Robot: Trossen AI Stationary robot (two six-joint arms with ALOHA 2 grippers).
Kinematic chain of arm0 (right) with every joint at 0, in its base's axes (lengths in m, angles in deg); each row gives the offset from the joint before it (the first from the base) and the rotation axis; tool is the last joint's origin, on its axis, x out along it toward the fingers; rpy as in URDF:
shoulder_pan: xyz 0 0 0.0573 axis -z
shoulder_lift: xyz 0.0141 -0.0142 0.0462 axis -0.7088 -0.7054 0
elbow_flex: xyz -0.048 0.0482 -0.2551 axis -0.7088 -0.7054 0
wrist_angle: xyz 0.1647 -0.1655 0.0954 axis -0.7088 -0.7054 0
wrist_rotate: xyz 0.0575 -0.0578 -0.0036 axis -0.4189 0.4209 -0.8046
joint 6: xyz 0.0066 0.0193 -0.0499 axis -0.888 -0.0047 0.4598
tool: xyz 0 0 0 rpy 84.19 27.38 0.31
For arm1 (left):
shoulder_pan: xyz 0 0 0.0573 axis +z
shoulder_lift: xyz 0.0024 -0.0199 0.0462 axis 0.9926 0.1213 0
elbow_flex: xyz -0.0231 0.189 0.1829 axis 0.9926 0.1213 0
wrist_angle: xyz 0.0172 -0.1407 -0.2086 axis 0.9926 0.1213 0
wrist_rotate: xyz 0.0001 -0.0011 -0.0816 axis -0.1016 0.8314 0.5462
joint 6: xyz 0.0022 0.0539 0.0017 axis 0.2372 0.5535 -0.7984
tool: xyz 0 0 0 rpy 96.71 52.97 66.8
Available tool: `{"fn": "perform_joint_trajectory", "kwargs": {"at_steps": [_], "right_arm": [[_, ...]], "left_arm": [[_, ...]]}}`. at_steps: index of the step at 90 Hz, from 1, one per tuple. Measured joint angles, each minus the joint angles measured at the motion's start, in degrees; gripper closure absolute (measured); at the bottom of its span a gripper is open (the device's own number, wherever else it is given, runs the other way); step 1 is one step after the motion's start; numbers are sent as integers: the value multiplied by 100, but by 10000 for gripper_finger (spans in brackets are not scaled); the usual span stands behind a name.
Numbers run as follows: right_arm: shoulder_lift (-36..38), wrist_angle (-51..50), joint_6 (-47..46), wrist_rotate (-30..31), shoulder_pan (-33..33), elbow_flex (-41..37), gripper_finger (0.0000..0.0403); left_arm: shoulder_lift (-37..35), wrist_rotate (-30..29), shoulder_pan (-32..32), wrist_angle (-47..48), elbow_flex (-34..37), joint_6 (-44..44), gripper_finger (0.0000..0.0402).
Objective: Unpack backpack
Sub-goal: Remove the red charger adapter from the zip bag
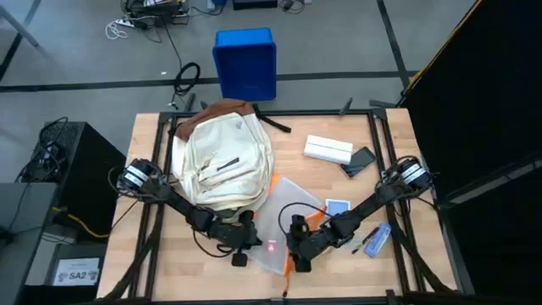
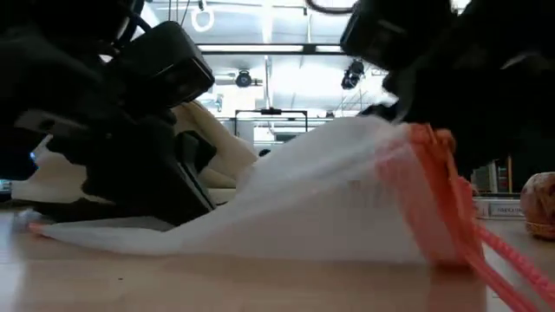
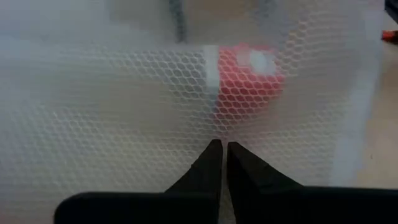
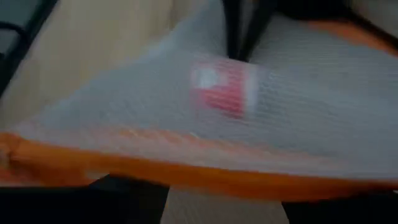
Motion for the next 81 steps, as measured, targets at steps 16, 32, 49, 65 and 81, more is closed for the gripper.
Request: {"fn": "perform_joint_trajectory", "kwargs": {"at_steps": [16, 32, 49, 65, 81], "right_arm": [[-429, 966, 217, -24, 90, 0, 129], [-486, 1135, 214, -20, 99, 0, 95], [-459, 1498, 280, 102, 127, 0, 69], [-466, 1737, 342, -17, 305, 0, 59], [-466, 1404, 340, -134, 360, 9, 72]], "left_arm": [[17, 152, 24, -152, 2, 133, 402], [19, 166, 24, -189, 2, 142, 402], [21, 200, 24, -566, 2, 276, 402], [21, 244, 32, -935, 2, 427, 402], [21, 255, 57, -894, 2, 428, 402]]}}
